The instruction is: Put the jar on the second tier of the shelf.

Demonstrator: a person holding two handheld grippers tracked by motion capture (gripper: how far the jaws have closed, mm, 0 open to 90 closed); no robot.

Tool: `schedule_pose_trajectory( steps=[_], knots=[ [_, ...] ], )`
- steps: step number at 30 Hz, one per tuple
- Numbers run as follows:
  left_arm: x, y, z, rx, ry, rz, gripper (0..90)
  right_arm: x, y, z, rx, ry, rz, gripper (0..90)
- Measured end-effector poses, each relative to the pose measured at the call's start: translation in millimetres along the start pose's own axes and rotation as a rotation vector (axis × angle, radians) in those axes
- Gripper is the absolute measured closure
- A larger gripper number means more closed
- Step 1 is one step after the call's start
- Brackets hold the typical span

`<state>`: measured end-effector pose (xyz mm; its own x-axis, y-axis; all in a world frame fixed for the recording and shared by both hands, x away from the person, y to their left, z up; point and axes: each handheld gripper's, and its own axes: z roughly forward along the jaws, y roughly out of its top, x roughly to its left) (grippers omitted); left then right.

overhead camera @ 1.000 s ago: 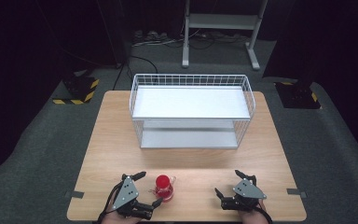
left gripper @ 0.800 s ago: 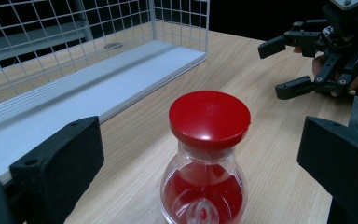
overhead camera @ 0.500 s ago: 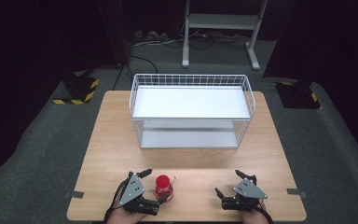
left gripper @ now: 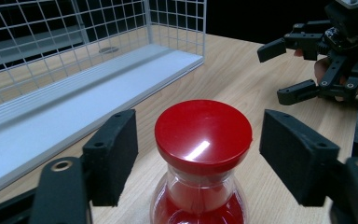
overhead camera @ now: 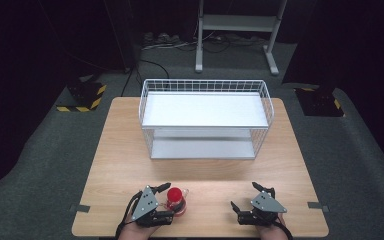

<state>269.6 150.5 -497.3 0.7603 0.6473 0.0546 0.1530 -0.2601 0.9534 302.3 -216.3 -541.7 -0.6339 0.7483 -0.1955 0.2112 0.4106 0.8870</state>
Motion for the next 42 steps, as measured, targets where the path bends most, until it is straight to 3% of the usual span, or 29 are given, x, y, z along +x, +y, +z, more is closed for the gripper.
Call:
schedule_pose_trajectory(
  steps=[3,15,24,35,42],
  knots=[
    [2.0,-0.5,-1.0,-0.017,-0.003,-0.015,35.9,-0.1,-0.1,-0.2,-0.003,-0.003,0.0,0.6],
    [-1.8,-8.9,1.5,-0.029,0.011,0.003,48.1,-0.1,-0.1,-0.2,-0.003,-0.003,0.0,0.6],
    [0.1,-7.1,4.7,-0.044,-0.004,0.003,48.5,0.0,-0.1,-0.2,-0.004,-0.002,0.0,0.6],
    [9.1,13.6,-2.4,-0.091,-0.002,-0.014,48.5,0.9,0.1,0.2,0.001,-0.007,-0.007,0.6],
    [13.6,25.3,-2.7,-0.093,0.003,0.001,48.5,0.2,-0.1,-0.2,-0.004,-0.004,-0.003,0.6]
  ],
)
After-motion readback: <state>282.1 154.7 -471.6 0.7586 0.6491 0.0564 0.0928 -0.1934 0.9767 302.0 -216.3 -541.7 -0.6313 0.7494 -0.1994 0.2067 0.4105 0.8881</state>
